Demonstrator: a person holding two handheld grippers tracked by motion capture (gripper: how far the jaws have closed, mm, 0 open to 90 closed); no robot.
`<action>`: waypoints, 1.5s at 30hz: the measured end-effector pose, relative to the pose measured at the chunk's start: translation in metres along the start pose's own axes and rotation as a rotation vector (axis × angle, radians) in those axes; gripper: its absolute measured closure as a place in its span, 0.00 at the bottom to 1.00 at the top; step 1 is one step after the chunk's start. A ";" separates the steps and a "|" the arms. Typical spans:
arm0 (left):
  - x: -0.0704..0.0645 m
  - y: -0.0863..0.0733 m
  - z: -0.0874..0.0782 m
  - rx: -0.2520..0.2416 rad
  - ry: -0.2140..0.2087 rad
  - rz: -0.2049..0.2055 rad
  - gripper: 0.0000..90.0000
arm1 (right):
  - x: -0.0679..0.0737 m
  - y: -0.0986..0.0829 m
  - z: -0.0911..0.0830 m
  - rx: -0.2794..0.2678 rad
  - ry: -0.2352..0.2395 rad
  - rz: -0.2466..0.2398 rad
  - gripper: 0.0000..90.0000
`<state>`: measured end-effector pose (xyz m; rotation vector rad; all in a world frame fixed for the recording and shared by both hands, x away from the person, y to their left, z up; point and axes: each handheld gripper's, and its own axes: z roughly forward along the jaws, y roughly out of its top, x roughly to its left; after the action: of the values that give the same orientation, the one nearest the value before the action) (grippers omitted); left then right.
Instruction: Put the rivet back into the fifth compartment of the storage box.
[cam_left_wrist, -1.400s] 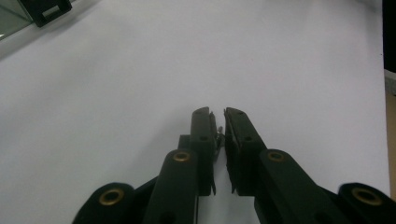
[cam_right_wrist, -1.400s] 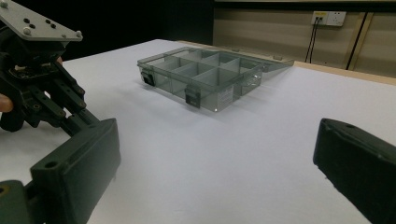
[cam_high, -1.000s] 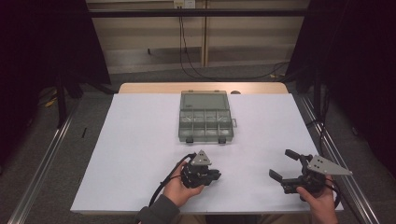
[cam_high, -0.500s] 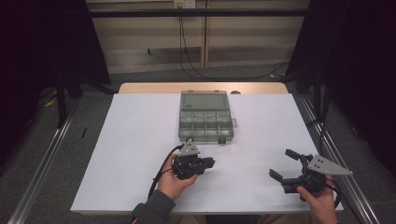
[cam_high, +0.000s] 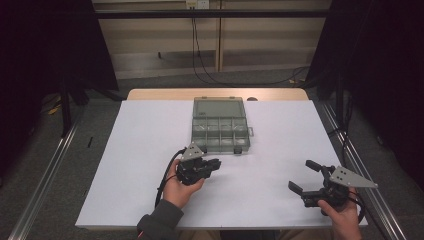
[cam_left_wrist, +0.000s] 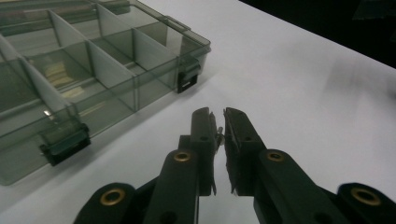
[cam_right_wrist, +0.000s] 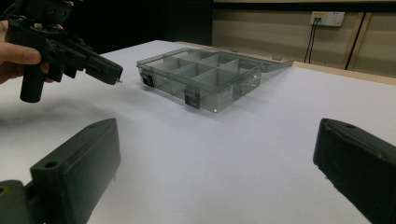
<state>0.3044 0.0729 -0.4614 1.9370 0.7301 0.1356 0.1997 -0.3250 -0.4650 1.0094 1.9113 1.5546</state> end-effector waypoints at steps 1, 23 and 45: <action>0.002 0.000 -0.001 -0.005 0.009 0.000 0.92 | 0.000 0.000 0.000 0.000 0.000 -0.002 0.01; 0.039 0.023 -0.010 -0.078 0.181 -0.026 0.92 | 0.001 0.000 0.000 -0.004 0.001 -0.001 0.01; 0.060 0.025 0.005 -0.121 0.273 -0.072 0.92 | 0.001 0.000 0.000 -0.005 0.005 0.000 0.01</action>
<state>0.3652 0.0942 -0.4555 1.7927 0.9482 0.3962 0.1994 -0.3245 -0.4649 1.0046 1.9104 1.5629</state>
